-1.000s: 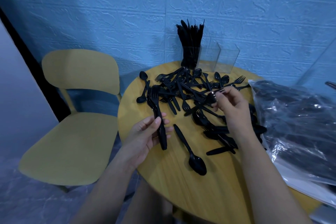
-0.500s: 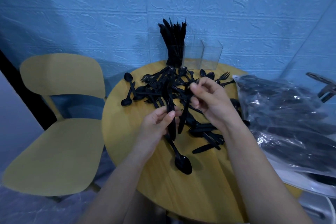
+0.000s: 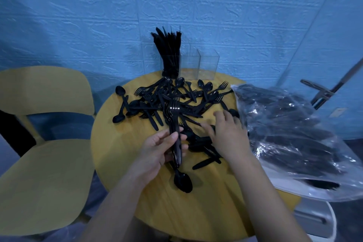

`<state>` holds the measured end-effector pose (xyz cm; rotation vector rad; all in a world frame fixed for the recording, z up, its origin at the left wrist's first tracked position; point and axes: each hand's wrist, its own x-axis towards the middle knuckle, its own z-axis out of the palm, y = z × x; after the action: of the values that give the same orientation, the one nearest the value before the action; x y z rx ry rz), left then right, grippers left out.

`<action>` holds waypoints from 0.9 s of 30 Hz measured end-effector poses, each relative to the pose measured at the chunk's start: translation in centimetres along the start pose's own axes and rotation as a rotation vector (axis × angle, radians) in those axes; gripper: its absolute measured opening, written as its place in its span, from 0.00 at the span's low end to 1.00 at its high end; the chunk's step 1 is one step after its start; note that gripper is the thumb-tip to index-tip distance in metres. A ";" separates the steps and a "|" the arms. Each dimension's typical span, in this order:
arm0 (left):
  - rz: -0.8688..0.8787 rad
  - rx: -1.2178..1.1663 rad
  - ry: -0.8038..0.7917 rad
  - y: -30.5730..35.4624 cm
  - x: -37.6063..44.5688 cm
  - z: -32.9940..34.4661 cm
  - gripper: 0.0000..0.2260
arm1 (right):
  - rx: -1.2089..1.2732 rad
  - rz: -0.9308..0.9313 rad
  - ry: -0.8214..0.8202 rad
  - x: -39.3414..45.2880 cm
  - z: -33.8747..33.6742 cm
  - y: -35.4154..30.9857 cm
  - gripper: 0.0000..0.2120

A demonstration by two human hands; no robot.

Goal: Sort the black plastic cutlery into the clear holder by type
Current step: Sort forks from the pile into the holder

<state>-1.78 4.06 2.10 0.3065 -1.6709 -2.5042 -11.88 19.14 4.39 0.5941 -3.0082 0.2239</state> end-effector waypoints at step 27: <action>0.072 -0.064 0.105 0.2 -0.1 -0.7 0.15 | 0.052 -0.078 -0.290 -4.8 1.3 0.6 0.23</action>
<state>-1.53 3.36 2.06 0.3585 -1.5311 -2.4391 -7.70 21.26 2.61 0.8122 -3.2549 0.2310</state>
